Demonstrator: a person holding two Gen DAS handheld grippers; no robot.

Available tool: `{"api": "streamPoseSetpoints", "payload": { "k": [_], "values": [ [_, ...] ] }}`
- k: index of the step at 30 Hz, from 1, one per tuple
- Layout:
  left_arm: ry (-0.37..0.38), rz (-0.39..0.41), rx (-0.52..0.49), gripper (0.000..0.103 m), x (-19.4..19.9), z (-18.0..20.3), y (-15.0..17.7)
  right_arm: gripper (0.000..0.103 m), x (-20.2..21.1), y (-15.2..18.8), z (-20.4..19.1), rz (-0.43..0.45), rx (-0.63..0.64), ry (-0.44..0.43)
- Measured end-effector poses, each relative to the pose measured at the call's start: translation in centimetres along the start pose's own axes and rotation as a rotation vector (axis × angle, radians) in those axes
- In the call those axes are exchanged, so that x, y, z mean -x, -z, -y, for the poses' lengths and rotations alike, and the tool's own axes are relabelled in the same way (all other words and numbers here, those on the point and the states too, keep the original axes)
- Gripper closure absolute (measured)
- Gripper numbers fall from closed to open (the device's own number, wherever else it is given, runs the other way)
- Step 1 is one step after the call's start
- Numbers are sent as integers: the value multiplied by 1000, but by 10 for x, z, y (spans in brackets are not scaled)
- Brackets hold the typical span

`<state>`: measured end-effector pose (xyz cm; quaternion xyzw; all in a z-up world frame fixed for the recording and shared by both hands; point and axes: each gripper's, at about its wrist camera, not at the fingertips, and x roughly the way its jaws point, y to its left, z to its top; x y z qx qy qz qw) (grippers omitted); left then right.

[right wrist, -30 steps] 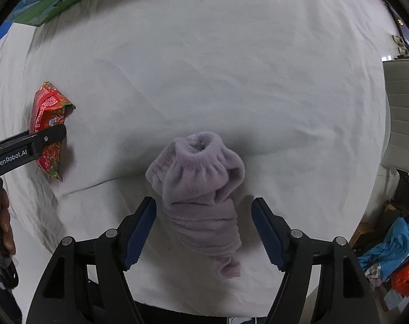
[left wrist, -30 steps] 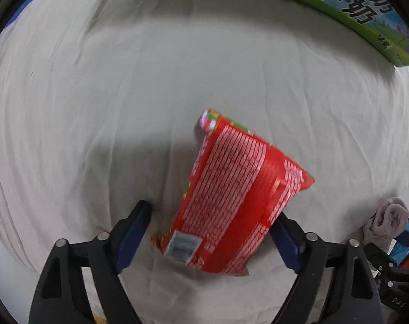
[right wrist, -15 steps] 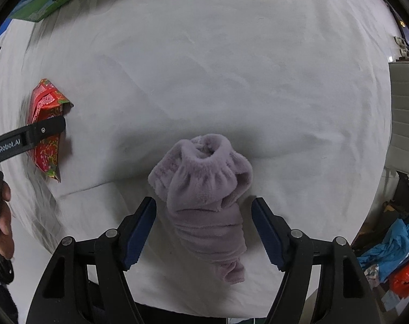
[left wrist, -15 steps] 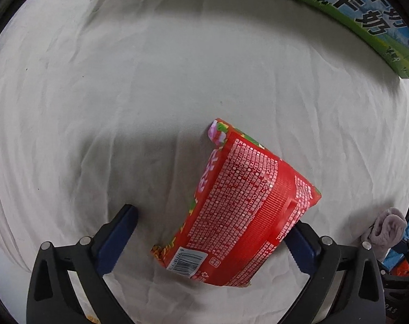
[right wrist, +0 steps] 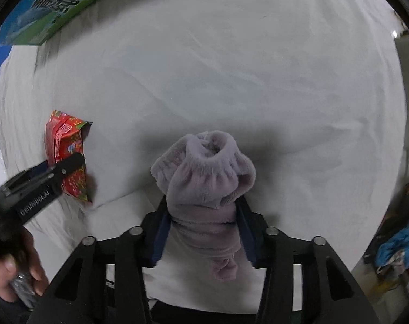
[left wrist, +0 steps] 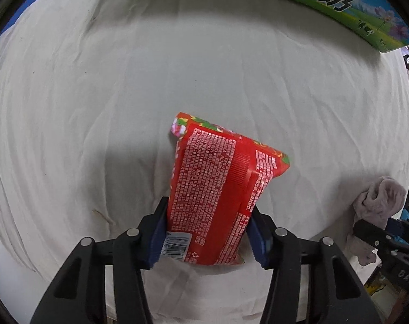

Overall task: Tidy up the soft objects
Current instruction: 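Carry the red pack and lilac sock into the box and open both tools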

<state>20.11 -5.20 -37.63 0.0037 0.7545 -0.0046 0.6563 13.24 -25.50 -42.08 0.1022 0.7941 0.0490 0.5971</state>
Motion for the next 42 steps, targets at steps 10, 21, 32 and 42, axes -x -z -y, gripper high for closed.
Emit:
{"api": "streamPoseSetpoints", "payload": {
  "k": [10, 21, 32, 42],
  "values": [
    [-3, 24, 14, 55, 4, 14, 26, 60, -7, 17, -14, 4, 36, 83],
    [123, 205, 50, 56, 135, 10, 21, 60, 121, -8, -73, 238, 104, -53],
    [156, 359, 49, 56, 234, -8, -43, 60, 225, -52, -110, 395, 163, -82],
    [266, 226, 150, 56, 210, -36, -150, 60, 210, -149, -122, 357, 68, -139]
  ]
}}
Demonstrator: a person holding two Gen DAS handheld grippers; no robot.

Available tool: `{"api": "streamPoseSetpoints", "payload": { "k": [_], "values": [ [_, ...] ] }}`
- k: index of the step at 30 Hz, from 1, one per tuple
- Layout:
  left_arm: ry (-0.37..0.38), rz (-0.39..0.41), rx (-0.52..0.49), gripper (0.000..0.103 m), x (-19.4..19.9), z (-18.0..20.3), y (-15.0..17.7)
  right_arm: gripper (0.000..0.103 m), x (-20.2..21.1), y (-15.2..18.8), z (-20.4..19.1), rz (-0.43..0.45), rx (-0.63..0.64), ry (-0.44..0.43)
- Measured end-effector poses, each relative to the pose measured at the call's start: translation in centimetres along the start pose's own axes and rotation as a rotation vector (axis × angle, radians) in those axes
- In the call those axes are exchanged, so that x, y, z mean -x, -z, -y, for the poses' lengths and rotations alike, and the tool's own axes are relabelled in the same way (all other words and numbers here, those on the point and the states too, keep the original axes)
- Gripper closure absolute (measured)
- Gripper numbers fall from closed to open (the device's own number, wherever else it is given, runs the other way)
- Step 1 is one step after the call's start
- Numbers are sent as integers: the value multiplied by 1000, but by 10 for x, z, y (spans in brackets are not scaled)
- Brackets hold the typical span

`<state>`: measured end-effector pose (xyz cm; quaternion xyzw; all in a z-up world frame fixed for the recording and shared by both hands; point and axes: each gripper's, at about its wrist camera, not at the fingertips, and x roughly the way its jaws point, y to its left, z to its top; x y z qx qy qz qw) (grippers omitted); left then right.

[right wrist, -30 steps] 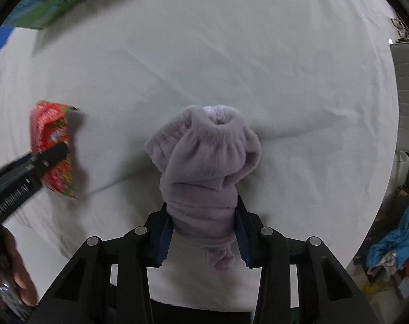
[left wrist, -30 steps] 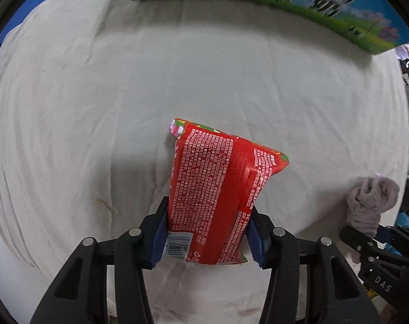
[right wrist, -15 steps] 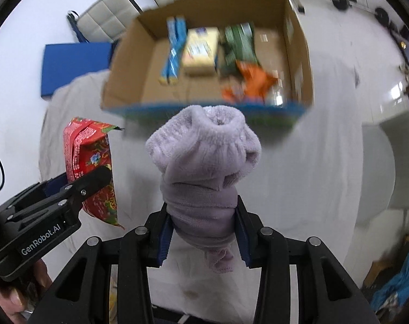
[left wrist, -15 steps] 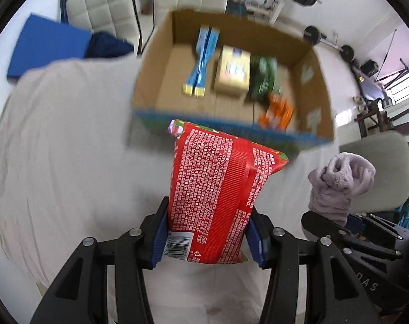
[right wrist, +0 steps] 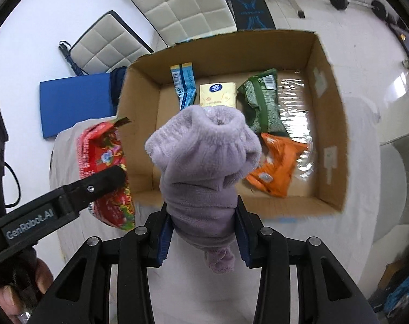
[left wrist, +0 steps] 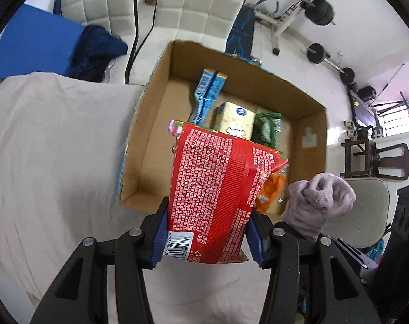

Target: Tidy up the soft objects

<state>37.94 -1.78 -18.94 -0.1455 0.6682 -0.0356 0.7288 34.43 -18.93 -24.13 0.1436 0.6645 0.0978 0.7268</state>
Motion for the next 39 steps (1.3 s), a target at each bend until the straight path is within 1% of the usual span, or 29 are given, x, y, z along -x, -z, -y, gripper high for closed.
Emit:
{"api": "streamPoseSetpoints", "payload": {
  "k": [4, 6, 8, 9, 11, 12, 13, 14, 15, 16, 17, 18, 19, 21, 23, 25, 26, 27, 29, 31, 34, 39],
  "values": [
    [-24, -54, 2, 56, -33, -7, -25, 60, -29, -24, 3, -31, -24, 12],
    [-21, -84, 28, 55, -47, -13, -33, 60, -45, -29, 5, -54, -23, 20],
    [-35, -123, 46, 55, -63, -18, -39, 60, -63, -34, 8, -83, -26, 33],
    [-39, -129, 41, 55, -70, -18, -41, 59, -71, -37, 9, -97, -27, 34],
    [-77, -132, 15, 53, -80, -18, -44, 58, -83, -39, 12, -115, -27, 36],
    [-95, -130, 0, 48, -83, -19, -46, 57, -91, -40, 12, -137, -17, 36],
    [-114, -126, -14, 45, -87, -19, -47, 52, -96, -40, 12, -149, -10, 44],
    [-124, -120, -27, 38, -88, -20, -46, 48, -101, -41, 13, -153, -4, 56],
    [-126, -114, -34, 27, -89, -21, -45, 38, -103, -41, 14, -149, 1, 68],
    [-127, -103, -36, 22, -89, -22, -43, 28, -105, -42, 15, -143, 5, 79],
    [-126, -94, -34, 15, -90, -24, -43, 25, -106, -42, 15, -140, 10, 90],
    [-128, -85, -34, 11, -90, -24, -42, 22, -106, -42, 16, -139, 14, 98],
    [-138, -75, -40, 9, -90, -24, -41, 22, -106, -43, 17, -133, 17, 114],
    [-148, -54, -53, 7, -90, -24, -40, 22, -109, -44, 20, -123, 26, 147],
    [-159, -36, -64, 7, -88, -23, -37, 19, -107, -44, 22, -115, 29, 175],
    [-175, -14, -80, 6, -85, -21, -35, 3, -105, -44, 25, -101, 38, 217],
    [-187, -2, -89, 5, -83, -20, -34, 0, -101, -43, 28, -89, 38, 237],
    [-204, 13, -102, 4, -82, -17, -33, 0, -99, -43, 31, -72, 39, 269],
    [-230, 37, -137, 4, -79, -11, -31, 0, -97, -43, 36, -60, 39, 293],
    [-229, 53, -145, 4, -76, -8, -29, 0, -96, -43, 42, -60, 26, 290],
    [-181, 41, -137, 4, -73, -7, -28, 0, -92, -42, 49, -54, 12, 288],
    [-209, 63, -165, 4, -67, 2, -25, 0, -83, -39, 53, -38, 1, 288]
  ]
}}
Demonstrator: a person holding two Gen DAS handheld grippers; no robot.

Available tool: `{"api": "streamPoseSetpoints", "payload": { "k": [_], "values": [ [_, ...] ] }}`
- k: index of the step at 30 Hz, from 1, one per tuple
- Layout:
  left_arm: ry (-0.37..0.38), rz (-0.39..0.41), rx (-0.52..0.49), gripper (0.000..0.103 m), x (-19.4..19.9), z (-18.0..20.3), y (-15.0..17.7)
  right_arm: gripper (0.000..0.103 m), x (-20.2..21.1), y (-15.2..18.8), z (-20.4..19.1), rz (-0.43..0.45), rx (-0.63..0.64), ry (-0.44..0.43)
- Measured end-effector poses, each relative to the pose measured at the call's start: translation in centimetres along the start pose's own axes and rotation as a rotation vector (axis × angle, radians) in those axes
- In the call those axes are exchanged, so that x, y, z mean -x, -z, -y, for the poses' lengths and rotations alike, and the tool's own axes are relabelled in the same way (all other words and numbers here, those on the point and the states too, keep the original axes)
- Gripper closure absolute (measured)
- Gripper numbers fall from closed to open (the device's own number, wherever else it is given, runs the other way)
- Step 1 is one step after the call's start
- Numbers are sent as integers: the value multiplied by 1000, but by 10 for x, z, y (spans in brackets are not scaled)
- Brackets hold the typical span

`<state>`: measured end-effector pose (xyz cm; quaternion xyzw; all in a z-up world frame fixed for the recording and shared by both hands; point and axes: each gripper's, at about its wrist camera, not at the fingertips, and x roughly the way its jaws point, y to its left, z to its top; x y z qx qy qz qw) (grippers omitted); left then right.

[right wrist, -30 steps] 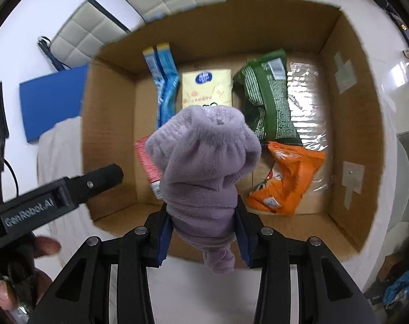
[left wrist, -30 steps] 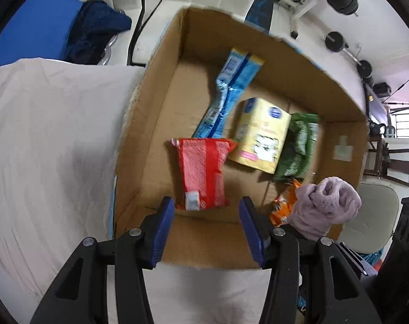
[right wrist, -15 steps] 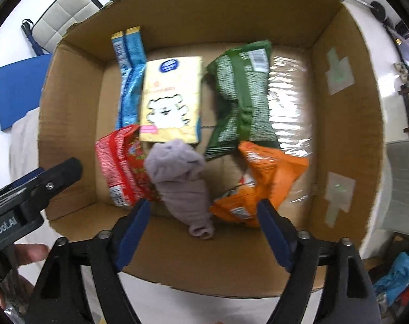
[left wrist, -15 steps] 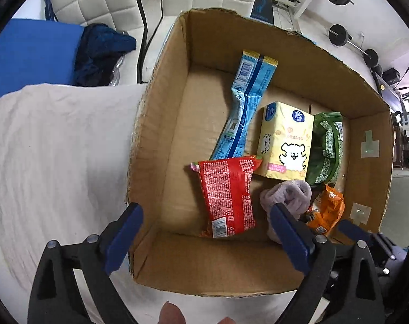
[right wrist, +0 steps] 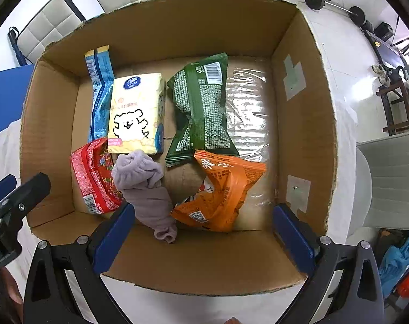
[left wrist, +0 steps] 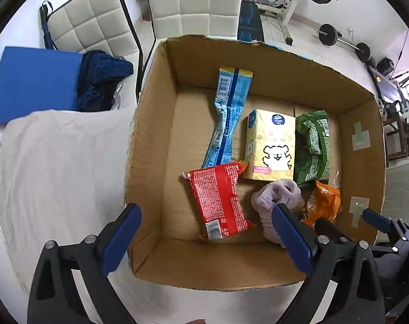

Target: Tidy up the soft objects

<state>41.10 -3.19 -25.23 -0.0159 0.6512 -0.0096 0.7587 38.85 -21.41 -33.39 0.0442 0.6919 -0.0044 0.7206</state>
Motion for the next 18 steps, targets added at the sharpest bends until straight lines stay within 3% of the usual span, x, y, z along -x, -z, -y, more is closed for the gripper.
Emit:
{"api": "streamPoseSetpoints", "payload": {
  "k": [9, 18],
  "values": [
    [-31, 39, -5, 4, 24, 4, 15, 0, 29, 17, 1, 47, 4, -13],
    [-12, 151, -15, 4, 101, 15, 59, 0, 105, 66, 3, 188, 31, -40]
  ]
}}
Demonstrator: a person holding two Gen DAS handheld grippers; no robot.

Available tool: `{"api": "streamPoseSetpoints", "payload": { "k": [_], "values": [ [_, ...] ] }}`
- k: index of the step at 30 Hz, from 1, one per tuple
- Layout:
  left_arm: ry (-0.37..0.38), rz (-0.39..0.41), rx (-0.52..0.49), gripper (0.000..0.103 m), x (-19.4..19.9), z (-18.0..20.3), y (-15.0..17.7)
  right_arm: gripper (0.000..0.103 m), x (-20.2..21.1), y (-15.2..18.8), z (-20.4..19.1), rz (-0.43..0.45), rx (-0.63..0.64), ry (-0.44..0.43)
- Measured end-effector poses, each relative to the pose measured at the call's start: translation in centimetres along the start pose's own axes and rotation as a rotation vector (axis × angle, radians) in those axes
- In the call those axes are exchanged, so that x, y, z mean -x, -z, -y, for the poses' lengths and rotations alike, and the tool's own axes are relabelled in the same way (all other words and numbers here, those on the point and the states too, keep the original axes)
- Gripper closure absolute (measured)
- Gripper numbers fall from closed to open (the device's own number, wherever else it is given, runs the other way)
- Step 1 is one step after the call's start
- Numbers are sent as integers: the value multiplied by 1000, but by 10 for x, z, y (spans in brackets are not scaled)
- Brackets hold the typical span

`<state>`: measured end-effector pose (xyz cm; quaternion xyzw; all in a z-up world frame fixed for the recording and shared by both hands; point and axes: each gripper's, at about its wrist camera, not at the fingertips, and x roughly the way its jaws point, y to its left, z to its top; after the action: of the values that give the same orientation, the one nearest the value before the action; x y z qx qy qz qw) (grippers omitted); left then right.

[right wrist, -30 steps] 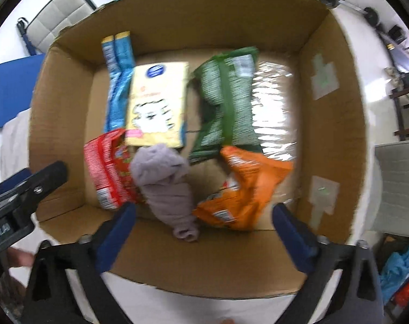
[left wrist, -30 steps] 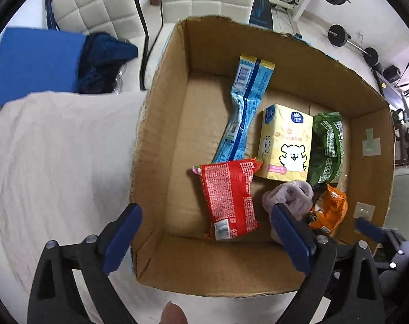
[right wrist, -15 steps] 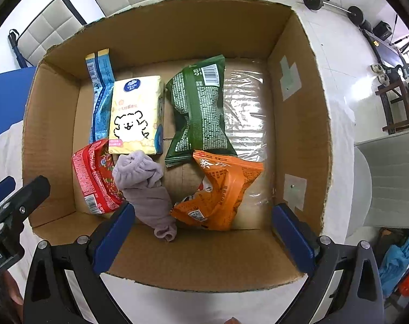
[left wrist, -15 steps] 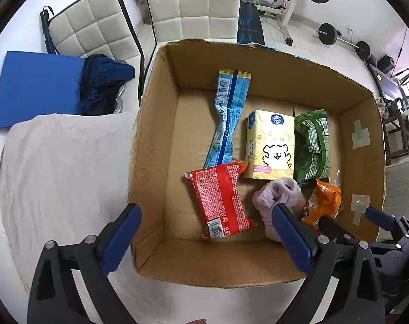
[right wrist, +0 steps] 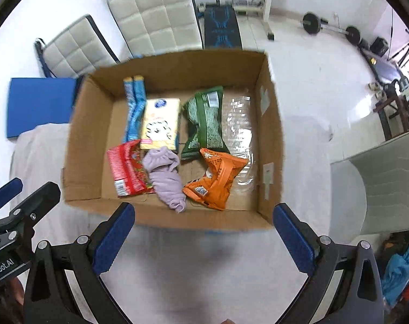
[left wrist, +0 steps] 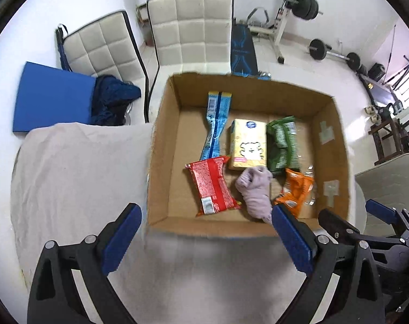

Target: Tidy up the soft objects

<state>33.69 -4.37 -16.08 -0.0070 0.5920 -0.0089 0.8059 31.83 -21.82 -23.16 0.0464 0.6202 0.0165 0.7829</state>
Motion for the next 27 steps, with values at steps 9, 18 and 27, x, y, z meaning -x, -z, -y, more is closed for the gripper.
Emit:
{"api": "streamPoseSetpoints", "payload": {
  "k": [9, 18, 27],
  "values": [
    [26, 94, 35, 4, 91, -3, 47, 0, 103, 58, 4, 125, 12, -22],
    [32, 181, 78, 4, 171, -7, 90, 0, 194, 115, 2, 209, 23, -7],
    [-2, 204, 47, 4, 213, -8, 124, 0, 260, 171, 0, 250, 53, -38]
  ]
}}
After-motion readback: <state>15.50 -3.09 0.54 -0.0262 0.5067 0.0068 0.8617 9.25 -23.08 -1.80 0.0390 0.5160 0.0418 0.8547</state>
